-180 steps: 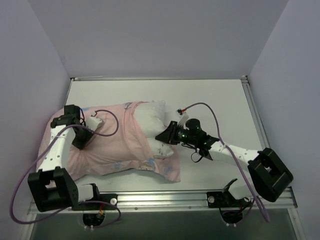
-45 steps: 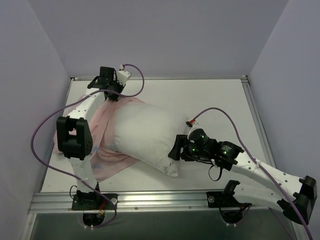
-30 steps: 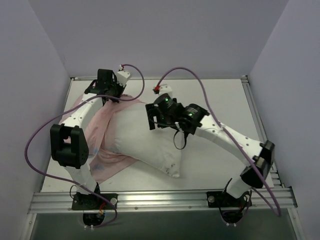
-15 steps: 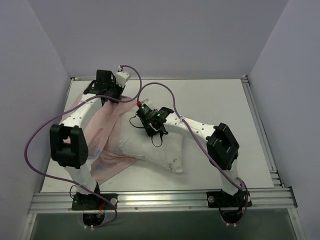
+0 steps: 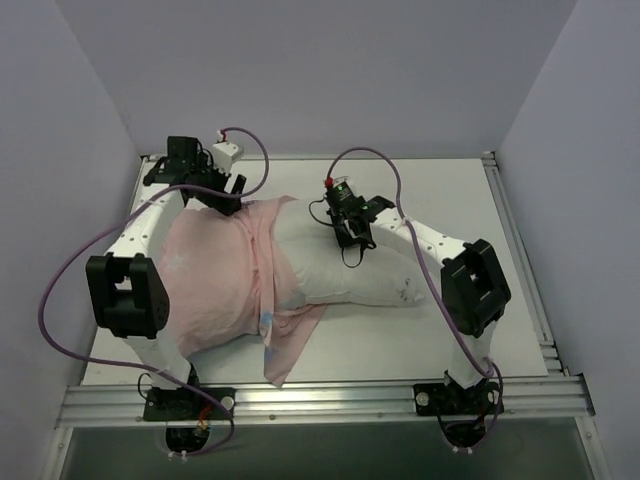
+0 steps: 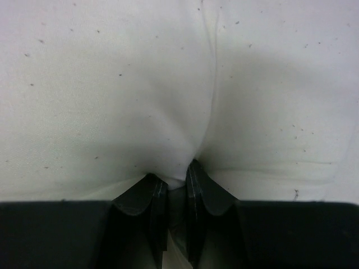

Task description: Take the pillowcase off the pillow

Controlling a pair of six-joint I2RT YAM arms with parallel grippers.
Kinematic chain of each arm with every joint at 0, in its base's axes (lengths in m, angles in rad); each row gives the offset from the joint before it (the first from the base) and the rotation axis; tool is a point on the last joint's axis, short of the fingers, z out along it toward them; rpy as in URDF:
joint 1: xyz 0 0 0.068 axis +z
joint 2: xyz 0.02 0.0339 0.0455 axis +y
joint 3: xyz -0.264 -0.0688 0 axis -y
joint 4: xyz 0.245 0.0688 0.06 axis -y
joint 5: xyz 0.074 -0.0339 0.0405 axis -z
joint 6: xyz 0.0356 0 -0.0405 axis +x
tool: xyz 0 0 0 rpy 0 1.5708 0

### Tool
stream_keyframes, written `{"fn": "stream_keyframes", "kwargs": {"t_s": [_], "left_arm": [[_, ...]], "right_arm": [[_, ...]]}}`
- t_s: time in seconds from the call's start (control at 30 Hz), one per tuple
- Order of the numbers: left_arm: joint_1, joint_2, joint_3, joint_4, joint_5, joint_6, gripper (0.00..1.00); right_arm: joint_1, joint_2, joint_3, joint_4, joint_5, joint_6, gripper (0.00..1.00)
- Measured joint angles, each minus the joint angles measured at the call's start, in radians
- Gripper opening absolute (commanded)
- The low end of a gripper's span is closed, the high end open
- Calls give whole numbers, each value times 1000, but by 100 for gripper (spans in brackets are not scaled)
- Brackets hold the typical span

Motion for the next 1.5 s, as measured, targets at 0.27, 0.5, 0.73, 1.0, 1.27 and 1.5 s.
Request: {"fn": "stream_keyframes", "kwargs": {"t_s": [0.27,0.5,0.73,1.0,1.27,1.5], "left_arm": [[157,-204,167,-412,177,77,94],[558,-487,-210,-612,152,457,94],[598,-439,-442,-718,180,637,94],[597,-404,-449,-719,311,680,50],[634,-272,-436,-729,449,626,2],[740,-364,-407,-612,494,457,2]], "right_arm": [[-52,-10,-17,8,-89,-32,0],[-107,-27,-42,24,-124,-33,0],[-126,-33,-55,45,-164,-35,0],[-135,-33,-60,53,-176,-40,0],[-171,-43,-83,85,-205,-39,0],[-255,-98,-114,100,-238,-37,0]]}}
